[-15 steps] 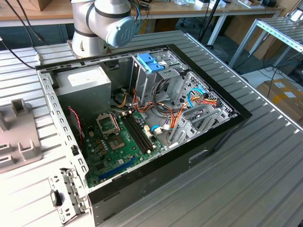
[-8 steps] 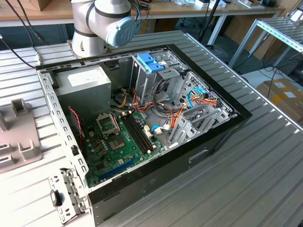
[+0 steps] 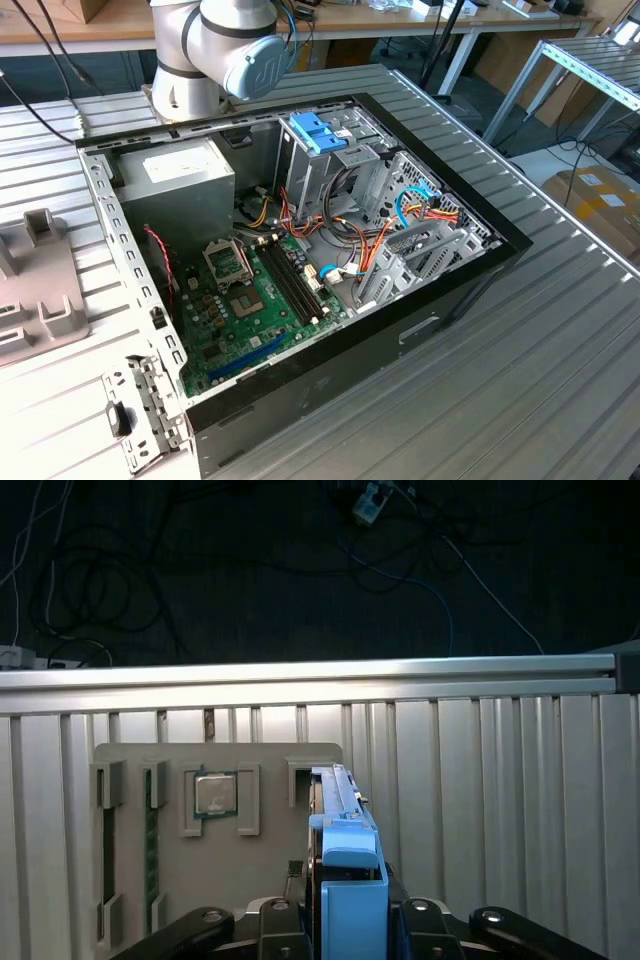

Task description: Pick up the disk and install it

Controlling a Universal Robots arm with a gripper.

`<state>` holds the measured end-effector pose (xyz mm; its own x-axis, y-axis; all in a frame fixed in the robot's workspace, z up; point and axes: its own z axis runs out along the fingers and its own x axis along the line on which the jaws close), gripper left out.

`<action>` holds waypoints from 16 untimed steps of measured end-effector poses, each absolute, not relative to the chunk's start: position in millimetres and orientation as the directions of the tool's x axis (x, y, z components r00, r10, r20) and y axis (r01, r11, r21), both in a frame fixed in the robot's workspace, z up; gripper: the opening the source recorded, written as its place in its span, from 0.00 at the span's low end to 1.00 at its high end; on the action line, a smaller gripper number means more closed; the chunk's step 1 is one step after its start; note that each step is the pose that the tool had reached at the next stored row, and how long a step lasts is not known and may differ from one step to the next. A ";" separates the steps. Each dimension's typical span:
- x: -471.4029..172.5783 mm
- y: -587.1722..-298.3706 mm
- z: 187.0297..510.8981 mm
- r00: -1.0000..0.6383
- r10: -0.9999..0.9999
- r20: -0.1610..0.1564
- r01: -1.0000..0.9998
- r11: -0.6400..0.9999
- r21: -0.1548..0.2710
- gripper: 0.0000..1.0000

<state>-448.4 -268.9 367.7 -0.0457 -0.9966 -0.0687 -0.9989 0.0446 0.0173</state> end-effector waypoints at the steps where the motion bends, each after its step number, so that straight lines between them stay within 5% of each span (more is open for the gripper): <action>1: -448.4 -268.9 368.5 -0.046 -0.997 -0.069 -0.999 0.045 0.017 0.37; 16: -448.4 -268.9 383.5 -0.046 -0.997 -0.069 -0.999 0.045 0.017 0.37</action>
<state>-448.4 -268.9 383.5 -0.0457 -0.9966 -0.0687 -0.9989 0.0447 0.0173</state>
